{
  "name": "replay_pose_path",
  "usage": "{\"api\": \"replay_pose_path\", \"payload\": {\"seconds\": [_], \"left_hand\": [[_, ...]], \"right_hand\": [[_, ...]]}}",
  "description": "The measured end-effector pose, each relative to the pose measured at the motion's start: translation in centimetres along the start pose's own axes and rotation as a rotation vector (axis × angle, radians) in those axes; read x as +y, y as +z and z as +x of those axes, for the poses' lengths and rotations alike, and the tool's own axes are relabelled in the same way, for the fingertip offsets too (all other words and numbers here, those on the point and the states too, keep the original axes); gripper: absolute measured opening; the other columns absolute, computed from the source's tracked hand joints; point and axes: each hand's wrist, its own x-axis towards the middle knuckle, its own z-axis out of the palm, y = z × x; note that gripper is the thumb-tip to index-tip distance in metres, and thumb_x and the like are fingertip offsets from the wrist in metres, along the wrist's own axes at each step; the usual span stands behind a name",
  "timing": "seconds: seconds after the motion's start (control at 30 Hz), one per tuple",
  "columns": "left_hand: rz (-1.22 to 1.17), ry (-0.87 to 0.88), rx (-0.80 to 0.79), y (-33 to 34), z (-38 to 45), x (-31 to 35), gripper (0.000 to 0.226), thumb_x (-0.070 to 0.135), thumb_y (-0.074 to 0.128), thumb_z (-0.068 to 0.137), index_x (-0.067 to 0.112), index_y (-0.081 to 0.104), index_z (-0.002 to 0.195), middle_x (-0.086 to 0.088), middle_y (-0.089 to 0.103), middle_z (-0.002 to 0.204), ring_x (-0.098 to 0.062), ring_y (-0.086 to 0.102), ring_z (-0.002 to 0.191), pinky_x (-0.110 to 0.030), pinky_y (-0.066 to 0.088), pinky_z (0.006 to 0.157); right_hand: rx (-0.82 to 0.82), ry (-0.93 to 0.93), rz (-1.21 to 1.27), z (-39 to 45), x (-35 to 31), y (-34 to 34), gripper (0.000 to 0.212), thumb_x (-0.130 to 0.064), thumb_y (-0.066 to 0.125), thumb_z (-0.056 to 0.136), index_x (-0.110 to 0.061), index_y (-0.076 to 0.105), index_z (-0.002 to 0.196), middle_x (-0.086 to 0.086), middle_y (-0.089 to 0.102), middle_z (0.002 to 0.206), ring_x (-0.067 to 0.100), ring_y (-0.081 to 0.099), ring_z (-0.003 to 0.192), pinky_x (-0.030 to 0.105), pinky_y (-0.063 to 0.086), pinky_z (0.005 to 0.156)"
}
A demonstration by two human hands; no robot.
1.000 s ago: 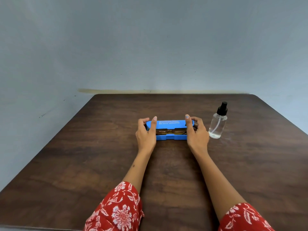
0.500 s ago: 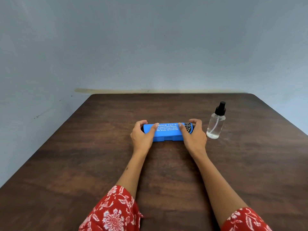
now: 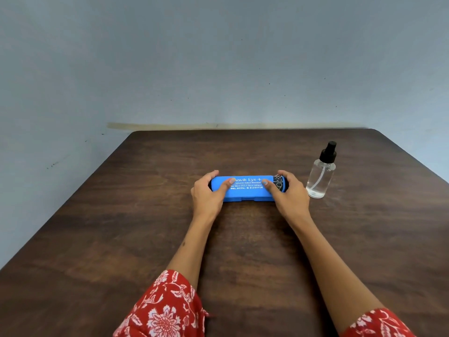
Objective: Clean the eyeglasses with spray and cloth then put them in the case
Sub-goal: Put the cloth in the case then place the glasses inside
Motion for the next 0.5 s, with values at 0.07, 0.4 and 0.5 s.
{"api": "replay_pose_path", "payload": {"seconds": [0.07, 0.4, 0.5], "left_hand": [[0.013, 0.005, -0.02, -0.1, 0.0, 0.1, 0.054, 0.036, 0.073, 0.078, 0.012, 0.059, 0.125, -0.004, 0.058, 0.13, -0.018, 0.047, 0.125, -0.029, 0.037, 0.106], [0.106, 0.046, -0.037, 0.2, -0.3, -0.1, 0.051, 0.038, 0.064, 0.085, 0.015, 0.054, 0.13, -0.002, 0.053, 0.135, -0.018, 0.04, 0.128, -0.019, 0.027, 0.099], [0.132, 0.062, -0.033, 0.2, -0.8, 0.1, 0.049, 0.037, 0.061, 0.088, 0.015, 0.053, 0.131, -0.002, 0.051, 0.137, -0.017, 0.04, 0.127, -0.022, 0.028, 0.102]], "right_hand": [[-0.007, 0.006, 0.006, 0.0, 0.0, -0.1, 0.062, -0.044, 0.066, 0.084, -0.013, 0.049, 0.135, 0.004, 0.059, 0.128, 0.019, 0.053, 0.118, 0.035, 0.04, 0.102], [0.04, -0.018, -0.011, -0.3, 0.2, 0.6, 0.068, -0.041, 0.065, 0.085, -0.007, 0.043, 0.139, 0.008, 0.053, 0.136, 0.023, 0.047, 0.127, 0.032, 0.034, 0.105], [0.221, -0.148, -0.044, -1.5, -0.5, 0.6, 0.061, -0.037, 0.065, 0.086, -0.006, 0.047, 0.135, 0.009, 0.054, 0.133, 0.02, 0.046, 0.124, 0.026, 0.033, 0.102]]}}
